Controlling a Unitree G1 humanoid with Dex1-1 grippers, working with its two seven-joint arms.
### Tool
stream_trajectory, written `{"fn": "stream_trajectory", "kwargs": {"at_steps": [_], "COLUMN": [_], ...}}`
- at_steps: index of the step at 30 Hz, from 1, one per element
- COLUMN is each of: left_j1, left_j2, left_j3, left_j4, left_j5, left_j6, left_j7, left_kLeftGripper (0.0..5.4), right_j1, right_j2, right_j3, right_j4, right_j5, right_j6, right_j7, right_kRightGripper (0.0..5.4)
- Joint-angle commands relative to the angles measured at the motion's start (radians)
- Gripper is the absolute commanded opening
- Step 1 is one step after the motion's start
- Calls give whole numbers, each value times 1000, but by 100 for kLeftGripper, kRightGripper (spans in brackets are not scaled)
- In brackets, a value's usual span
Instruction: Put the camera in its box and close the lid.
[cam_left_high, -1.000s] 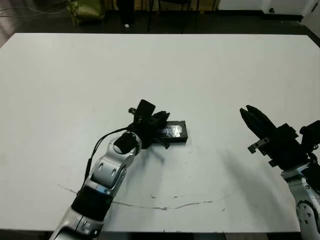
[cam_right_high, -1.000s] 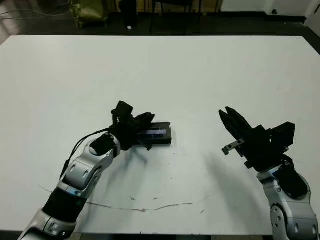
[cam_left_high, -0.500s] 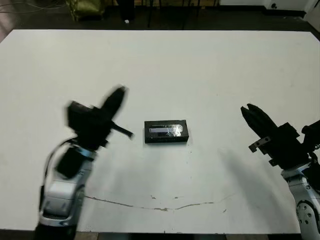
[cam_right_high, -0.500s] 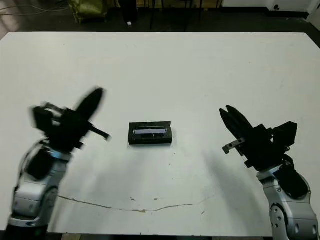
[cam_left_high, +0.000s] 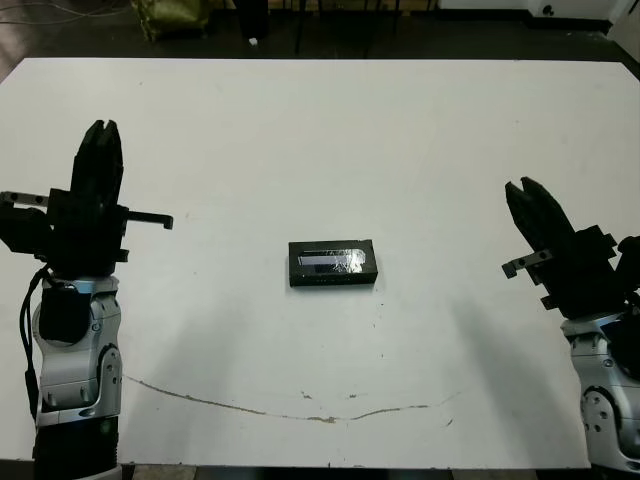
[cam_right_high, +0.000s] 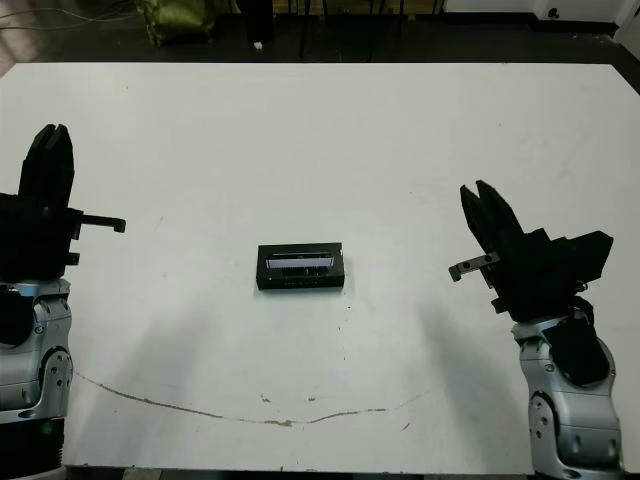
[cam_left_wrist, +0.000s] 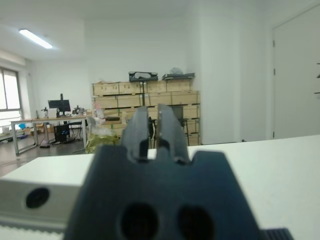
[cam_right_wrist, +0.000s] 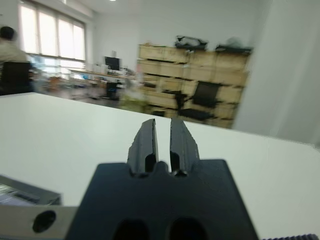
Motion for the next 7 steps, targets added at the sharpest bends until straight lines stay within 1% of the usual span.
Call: {"fn": "stream_trajectory", "kwargs": {"at_steps": [1, 3, 4, 7], "left_j1": [29, 34, 36, 43], "left_j2": [-4, -12, -16, -22], "left_j3": [-4, -9, -11, -19], "left_j4": [23, 42, 50, 50], "left_j5": [11, 0, -5, -7], "left_j6": [-18, -46, -57, -58], "left_j7": [9, 1, -2, 4], "left_kLeftGripper": [2, 2, 2, 2], "right_j1": [8, 11, 11, 13], "right_j2": [36, 52, 54, 59], "right_j3": [32, 50, 56, 58], "right_j4": [10, -4, -2, -2], "right_j5": [-183, -247, -261, -259], "right_j6": [-39, -24, -27, -25], "right_j7": [-130, -178, -188, -189], "right_kRightGripper": [0, 0, 0, 0]}}
